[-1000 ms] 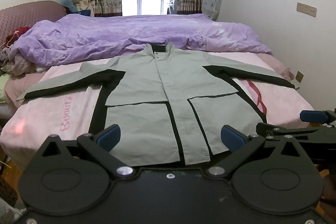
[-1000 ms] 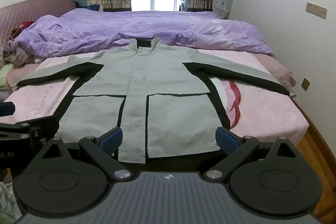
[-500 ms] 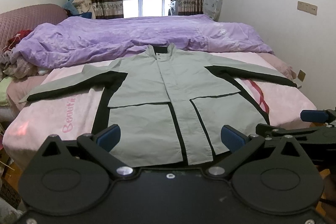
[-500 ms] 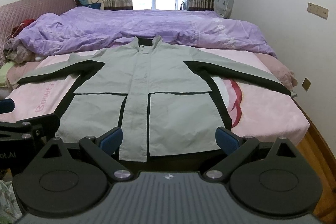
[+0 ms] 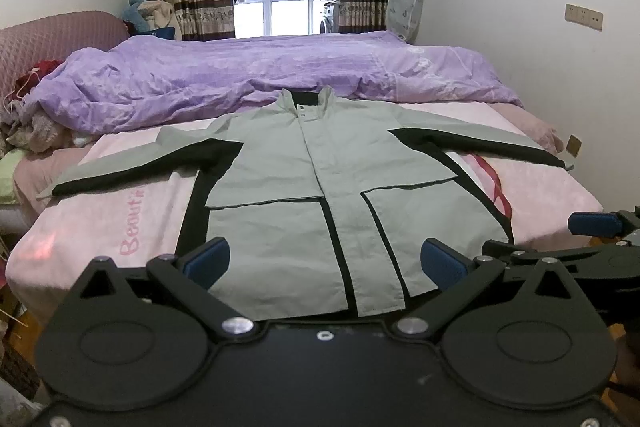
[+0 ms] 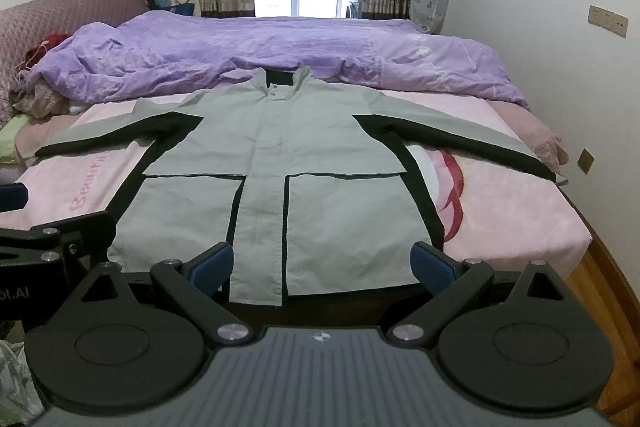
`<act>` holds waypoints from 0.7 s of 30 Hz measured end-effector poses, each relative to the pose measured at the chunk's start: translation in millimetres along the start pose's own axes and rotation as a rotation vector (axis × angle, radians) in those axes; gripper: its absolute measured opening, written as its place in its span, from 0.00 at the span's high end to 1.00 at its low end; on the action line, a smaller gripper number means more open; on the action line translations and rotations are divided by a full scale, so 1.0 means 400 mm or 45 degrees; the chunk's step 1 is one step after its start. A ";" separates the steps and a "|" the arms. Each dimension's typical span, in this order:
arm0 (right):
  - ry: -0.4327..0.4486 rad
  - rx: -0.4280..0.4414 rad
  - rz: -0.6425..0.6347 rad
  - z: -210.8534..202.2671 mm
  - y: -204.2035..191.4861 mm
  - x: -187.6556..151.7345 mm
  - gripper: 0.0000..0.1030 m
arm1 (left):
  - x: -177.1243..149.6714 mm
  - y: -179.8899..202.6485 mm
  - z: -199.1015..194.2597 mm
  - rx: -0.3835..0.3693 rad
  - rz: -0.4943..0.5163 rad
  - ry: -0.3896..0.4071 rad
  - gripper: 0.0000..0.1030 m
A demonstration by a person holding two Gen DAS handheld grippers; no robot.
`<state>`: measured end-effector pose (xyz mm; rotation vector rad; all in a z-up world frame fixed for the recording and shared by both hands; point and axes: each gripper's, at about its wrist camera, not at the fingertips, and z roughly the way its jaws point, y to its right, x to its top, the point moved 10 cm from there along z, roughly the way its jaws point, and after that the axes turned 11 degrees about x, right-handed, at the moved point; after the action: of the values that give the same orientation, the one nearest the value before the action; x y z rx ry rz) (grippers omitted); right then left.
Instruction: Fold large clothes
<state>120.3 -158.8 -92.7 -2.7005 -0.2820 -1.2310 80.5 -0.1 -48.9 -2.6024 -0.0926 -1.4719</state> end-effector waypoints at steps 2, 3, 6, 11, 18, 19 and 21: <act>-0.001 0.002 0.001 0.001 -0.001 -0.001 0.00 | 0.000 0.000 -0.001 0.000 0.000 0.001 0.00; 0.001 0.000 -0.001 0.000 0.000 0.000 0.00 | 0.000 0.000 -0.001 0.000 0.000 0.003 0.00; 0.009 -0.004 0.000 -0.004 0.000 0.000 0.00 | -0.002 0.003 -0.002 0.002 0.007 0.007 0.00; 0.011 0.002 0.007 -0.006 0.006 0.000 0.00 | -0.004 0.002 0.000 0.004 0.012 0.004 0.00; 0.011 0.002 0.008 -0.007 0.008 0.000 0.00 | -0.003 0.003 -0.005 0.023 0.029 0.026 0.00; 0.011 0.003 0.009 -0.006 0.007 0.000 0.00 | -0.003 0.003 -0.007 0.029 0.034 0.029 0.00; 0.009 0.002 0.008 -0.006 0.007 0.000 0.00 | -0.003 0.001 -0.006 0.031 0.034 0.031 0.00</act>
<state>119.2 -161.9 -91.3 -2.6929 -0.2735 -1.2380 77.9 -0.8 -48.6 -2.5553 -0.0721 -1.4838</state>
